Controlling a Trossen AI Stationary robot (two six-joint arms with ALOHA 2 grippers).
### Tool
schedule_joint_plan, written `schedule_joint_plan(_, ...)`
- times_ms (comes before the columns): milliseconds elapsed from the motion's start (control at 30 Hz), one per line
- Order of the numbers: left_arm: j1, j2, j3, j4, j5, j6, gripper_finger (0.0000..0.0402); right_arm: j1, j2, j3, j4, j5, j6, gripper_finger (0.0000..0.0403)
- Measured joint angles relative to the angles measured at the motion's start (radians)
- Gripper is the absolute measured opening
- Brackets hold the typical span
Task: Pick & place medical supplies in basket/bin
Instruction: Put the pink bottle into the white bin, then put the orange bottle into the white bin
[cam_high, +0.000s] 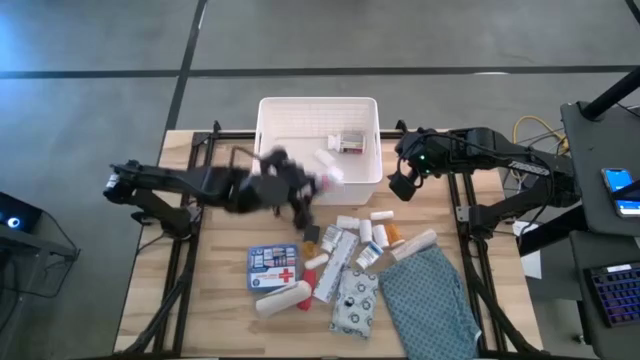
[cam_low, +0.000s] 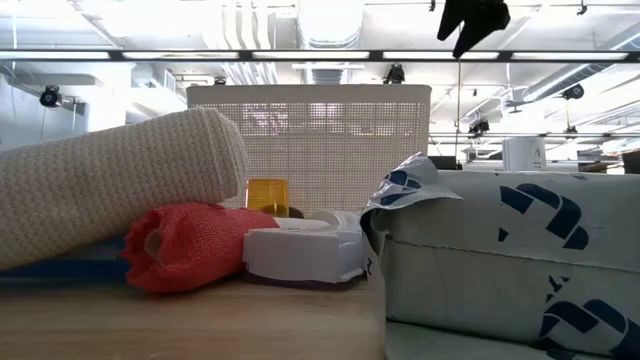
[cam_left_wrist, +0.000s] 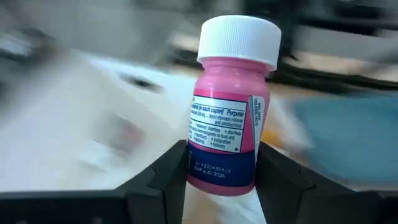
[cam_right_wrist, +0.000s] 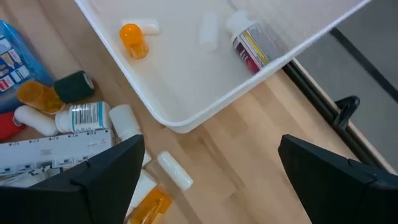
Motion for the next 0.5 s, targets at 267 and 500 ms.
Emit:
schedule_joint_plan(267,0.38,0.044,-0.008,-0.063,-0.034,0.038,0.0164,0.005,-0.002,0.0,0.023,-0.004,-0.018,0.0359)
schedule_joint_plan(500,0.379,0.077,0.015,-0.23,-0.006,-0.032,0.0276,0.047,-0.016,0.0,0.011,-0.011,-0.021,0.0359)
